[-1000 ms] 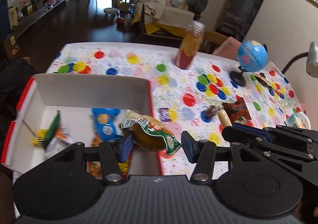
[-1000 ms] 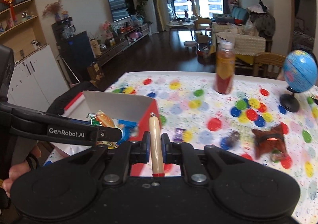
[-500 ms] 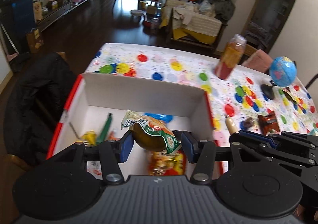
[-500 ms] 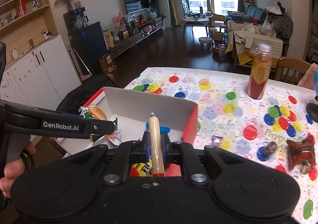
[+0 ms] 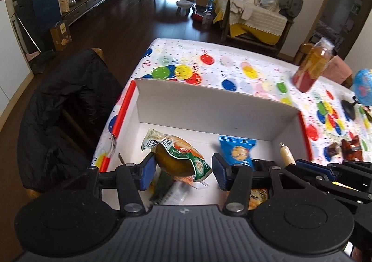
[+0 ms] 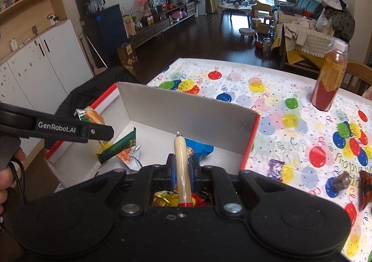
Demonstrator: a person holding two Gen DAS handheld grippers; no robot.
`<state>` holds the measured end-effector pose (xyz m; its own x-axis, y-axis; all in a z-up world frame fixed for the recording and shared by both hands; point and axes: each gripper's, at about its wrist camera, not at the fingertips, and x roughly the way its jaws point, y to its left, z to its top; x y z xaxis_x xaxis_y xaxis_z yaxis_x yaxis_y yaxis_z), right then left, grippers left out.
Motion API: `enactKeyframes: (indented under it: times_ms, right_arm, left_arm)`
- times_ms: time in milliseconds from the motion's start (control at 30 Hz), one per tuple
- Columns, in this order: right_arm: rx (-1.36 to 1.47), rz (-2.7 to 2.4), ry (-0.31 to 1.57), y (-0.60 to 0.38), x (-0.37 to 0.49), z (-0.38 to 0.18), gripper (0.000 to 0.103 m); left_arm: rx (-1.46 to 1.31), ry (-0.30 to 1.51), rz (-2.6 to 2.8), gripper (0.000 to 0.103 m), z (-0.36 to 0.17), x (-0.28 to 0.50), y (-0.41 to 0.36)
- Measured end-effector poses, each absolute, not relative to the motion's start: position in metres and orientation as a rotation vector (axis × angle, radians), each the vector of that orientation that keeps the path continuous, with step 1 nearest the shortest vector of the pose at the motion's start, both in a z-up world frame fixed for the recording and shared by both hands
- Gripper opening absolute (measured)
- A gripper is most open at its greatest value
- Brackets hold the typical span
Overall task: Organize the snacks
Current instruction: 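Carry the bread roll and stick into the box and open both tools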
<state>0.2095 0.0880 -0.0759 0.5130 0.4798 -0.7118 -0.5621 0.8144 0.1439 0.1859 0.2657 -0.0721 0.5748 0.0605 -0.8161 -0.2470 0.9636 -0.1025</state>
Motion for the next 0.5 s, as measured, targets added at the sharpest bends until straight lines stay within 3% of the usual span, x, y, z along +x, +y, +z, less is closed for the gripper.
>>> enactKeyframes:
  times_ms: [500]
  right_arm:
    - [-0.205, 0.633, 0.877, 0.114, 0.227, -0.106, 0.010]
  left_arm:
    - [-0.178, 1.031, 0.181, 0.052, -0.110, 0.215, 0.271]
